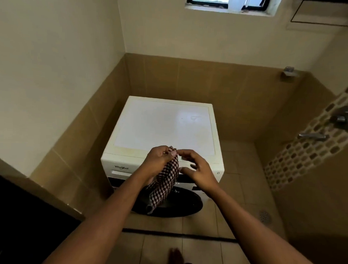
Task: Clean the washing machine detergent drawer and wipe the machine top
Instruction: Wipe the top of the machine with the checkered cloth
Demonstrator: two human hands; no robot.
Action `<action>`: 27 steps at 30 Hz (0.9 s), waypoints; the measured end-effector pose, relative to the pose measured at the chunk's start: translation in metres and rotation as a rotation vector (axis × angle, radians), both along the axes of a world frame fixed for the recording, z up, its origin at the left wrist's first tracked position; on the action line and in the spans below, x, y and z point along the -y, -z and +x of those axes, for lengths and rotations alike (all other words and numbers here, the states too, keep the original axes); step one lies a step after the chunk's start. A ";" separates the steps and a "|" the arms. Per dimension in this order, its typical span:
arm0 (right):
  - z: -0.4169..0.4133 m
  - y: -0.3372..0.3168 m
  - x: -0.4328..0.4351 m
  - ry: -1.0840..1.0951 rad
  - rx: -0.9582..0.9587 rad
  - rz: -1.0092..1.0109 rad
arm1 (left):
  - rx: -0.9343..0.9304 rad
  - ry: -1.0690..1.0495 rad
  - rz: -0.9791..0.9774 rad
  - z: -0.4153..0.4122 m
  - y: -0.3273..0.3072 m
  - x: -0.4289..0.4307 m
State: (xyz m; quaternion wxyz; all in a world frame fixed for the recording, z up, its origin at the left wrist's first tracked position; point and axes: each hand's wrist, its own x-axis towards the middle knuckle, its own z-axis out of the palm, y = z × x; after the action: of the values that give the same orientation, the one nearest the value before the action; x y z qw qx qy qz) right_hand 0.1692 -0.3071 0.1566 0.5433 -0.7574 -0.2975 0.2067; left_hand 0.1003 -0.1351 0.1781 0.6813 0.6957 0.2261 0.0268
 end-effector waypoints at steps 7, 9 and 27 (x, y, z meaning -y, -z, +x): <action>0.015 -0.004 -0.033 -0.134 -0.218 0.037 | 0.056 -0.063 -0.195 0.015 0.003 -0.035; 0.027 -0.002 -0.047 -0.127 -0.260 0.015 | 0.053 -0.056 -0.235 0.024 0.001 -0.053; 0.149 0.018 -0.117 0.497 -0.246 -0.096 | -0.140 0.210 0.211 0.184 0.043 -0.165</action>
State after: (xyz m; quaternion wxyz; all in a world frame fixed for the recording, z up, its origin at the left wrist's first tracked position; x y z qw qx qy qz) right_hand 0.3181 -0.1898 0.1388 0.5729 -0.8012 -0.0243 0.1712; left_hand 0.2847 0.0296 0.1351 0.5859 0.7835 0.1951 -0.0694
